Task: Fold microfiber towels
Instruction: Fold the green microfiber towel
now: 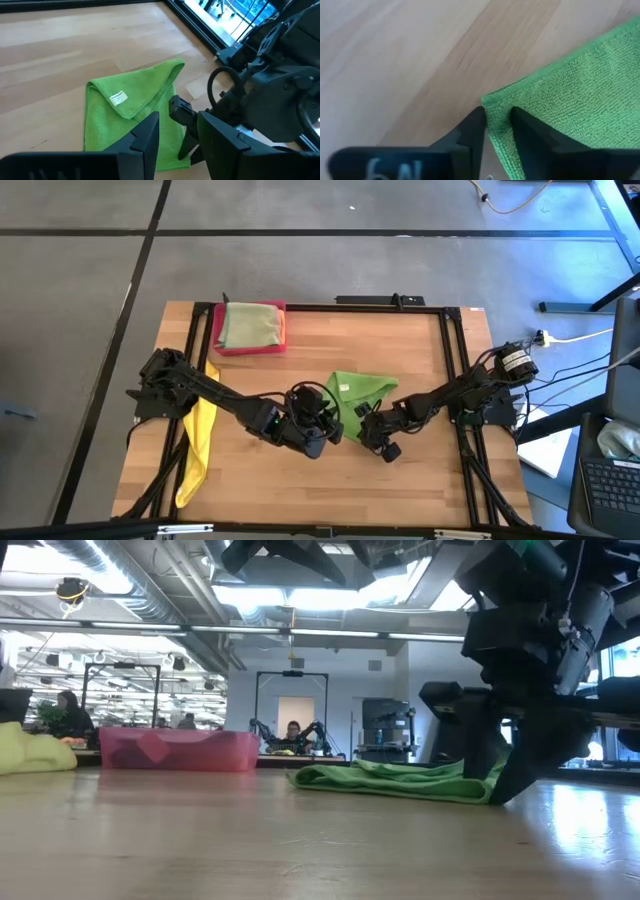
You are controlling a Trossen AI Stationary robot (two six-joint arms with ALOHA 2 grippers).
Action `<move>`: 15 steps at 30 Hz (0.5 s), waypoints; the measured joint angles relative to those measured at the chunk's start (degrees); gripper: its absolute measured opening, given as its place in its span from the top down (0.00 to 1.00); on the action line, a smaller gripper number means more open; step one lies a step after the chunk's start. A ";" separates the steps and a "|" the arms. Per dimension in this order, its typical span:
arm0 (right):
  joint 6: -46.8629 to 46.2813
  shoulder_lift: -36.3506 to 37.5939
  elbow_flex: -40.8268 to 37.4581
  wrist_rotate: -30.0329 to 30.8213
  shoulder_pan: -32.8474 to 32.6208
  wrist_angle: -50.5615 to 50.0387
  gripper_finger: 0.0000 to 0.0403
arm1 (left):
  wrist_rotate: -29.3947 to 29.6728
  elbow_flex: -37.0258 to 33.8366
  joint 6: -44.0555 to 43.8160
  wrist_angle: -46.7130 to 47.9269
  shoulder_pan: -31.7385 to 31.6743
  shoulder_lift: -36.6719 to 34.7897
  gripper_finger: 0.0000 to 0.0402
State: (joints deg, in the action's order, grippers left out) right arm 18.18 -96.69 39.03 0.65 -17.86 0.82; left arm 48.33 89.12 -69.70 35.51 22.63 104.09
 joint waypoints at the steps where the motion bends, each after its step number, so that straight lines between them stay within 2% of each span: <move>1: -0.36 -0.04 0.00 -0.48 0.08 0.06 0.76 | 0.00 0.00 -0.19 0.00 0.00 0.00 0.69; 7: -8.29 0.29 0.47 -1.90 0.21 -1.06 0.97 | -0.19 0.00 -0.37 -0.02 0.00 0.00 0.69; 11: -14.70 2.07 3.06 -4.12 0.41 -7.95 0.98 | -0.68 0.00 -0.36 -0.07 0.09 0.00 0.69; 15: -16.59 6.59 6.75 -11.39 1.39 -10.79 0.99 | -8.36 0.00 3.93 -0.13 0.41 0.00 0.69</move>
State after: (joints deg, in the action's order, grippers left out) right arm 1.60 -90.09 45.77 -10.75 -16.47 -9.96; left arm 39.97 89.12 -65.77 35.38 23.04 104.09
